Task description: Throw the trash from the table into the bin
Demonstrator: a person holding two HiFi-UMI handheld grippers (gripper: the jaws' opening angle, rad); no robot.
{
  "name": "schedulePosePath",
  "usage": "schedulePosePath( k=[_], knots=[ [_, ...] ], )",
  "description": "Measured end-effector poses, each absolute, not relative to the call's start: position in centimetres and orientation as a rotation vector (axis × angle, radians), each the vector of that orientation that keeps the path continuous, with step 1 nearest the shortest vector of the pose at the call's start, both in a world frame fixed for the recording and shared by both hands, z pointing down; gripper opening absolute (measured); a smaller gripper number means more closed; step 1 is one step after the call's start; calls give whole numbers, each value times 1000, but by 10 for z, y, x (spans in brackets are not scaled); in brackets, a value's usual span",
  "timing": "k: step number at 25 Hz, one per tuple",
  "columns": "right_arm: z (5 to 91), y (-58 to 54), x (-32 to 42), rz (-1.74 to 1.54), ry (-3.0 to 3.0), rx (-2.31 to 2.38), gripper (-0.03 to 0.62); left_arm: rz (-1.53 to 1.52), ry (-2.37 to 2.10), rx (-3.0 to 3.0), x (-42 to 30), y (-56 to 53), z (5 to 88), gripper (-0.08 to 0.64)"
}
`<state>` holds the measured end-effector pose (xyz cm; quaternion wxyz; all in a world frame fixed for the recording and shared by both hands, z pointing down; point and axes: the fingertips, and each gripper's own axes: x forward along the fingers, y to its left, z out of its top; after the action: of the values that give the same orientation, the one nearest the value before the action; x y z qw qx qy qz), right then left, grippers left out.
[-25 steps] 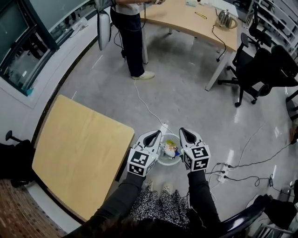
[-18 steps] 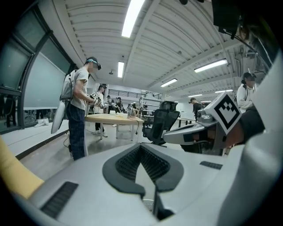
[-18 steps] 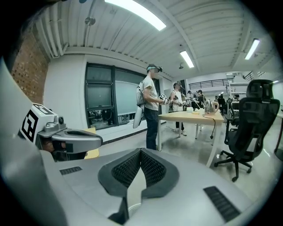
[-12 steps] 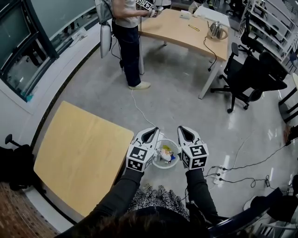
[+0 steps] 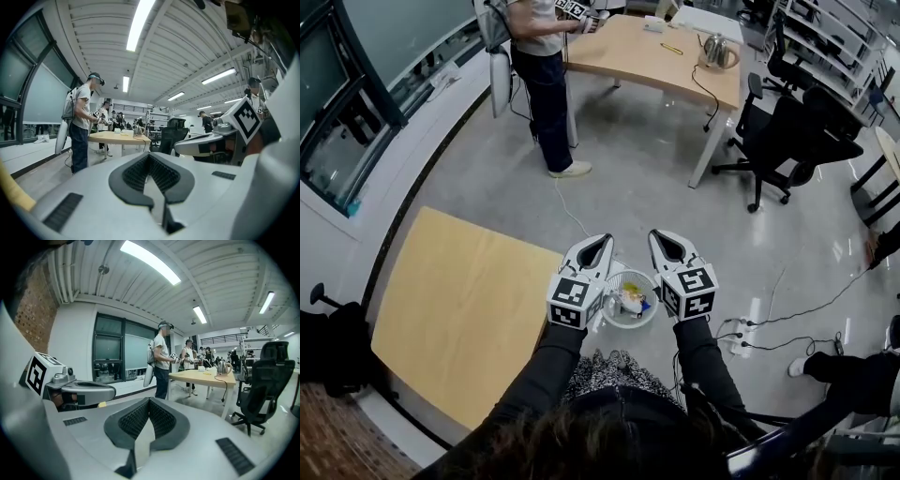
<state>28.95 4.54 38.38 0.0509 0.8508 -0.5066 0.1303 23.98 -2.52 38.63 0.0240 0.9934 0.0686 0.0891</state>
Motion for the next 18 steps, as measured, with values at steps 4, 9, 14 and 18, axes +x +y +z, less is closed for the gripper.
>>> schedulePosePath(
  k=[4, 9, 14, 18],
  knots=[
    [377, 50, 290, 372, -1530, 2595, 12, 254, 216, 3084, 242, -24, 378, -12],
    [372, 56, 290, 363, -1546, 2602, 12, 251, 226, 3085, 242, -20, 376, -12],
    [373, 58, 290, 369, -1540, 2593, 12, 254, 232, 3078, 241, -18, 379, -12],
    [377, 60, 290, 393, -1546, 2597, 11, 258, 233, 3078, 241, -20, 381, -12]
  ],
)
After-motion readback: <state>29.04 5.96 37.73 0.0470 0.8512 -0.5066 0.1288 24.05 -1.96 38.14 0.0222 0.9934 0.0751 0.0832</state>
